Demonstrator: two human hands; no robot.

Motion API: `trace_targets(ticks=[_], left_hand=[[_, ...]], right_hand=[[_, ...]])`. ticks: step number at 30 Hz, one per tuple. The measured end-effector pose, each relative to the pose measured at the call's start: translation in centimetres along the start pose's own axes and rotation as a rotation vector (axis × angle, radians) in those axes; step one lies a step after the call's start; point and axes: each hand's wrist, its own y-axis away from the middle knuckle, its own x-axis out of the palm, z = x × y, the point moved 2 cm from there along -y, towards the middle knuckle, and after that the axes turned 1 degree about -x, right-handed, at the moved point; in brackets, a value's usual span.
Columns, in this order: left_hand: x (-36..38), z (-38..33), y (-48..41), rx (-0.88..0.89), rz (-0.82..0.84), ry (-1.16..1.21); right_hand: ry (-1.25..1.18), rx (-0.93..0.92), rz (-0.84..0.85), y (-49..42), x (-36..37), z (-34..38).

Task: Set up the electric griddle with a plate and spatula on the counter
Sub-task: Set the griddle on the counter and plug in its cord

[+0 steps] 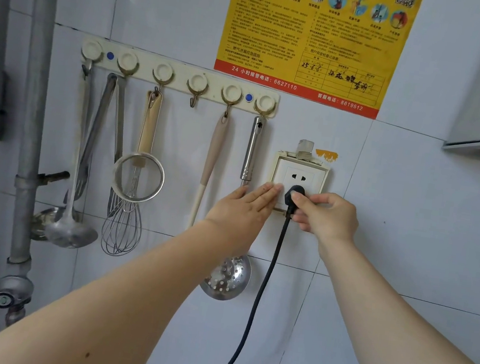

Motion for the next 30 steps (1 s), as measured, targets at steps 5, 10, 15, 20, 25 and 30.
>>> trace_targets(ticks=[5, 10, 15, 20, 25, 30], left_hand=[[0.0, 0.1, 0.1, 0.008, -0.014, -0.007], [0.3, 0.9, 0.1, 0.047, -0.065, -0.041], [0.6, 0.8, -0.1, 0.05, -0.082, -0.035], [0.6, 0.6, 0.0, 0.055, -0.068, 0.004], [2.3, 0.0, 2.4, 0.046, -0.043, 0.049], [3.7, -0.8, 9.3, -0.058, -0.097, 0.262]], right_hand=[[0.333, -0.071, -0.068, 0.3, -0.2, 0.0], [0.438, -0.05, -0.034, -0.1, 0.0, 0.6], [0.505, -0.074, -0.017, -0.4, 0.0, 1.0], [0.512, -0.069, -0.01, -0.5, 0.2, 0.8], [0.487, -0.045, 0.129, -1.2, -0.4, 0.6], [0.42, 0.032, 0.124, 2.6, 0.6, -0.5]])
